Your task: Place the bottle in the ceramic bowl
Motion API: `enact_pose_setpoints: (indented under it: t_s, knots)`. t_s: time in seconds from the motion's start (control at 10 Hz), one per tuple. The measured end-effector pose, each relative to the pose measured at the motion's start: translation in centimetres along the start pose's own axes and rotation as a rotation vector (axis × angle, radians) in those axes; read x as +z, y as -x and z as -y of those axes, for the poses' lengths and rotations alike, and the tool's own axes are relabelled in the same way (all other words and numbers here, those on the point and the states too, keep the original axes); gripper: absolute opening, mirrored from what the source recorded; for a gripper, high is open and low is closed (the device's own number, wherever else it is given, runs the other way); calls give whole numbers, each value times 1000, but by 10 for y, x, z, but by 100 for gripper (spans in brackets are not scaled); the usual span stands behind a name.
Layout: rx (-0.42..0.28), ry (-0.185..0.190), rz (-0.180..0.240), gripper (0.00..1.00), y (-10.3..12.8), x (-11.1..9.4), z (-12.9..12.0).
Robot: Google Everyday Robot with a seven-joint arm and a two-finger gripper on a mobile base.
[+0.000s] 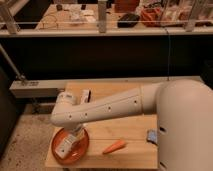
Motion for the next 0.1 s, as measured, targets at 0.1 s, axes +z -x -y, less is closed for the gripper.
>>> enact_pose_setpoints:
  t_s: [0.1]
  knots:
    - [0,0,0,54,0,0,0]
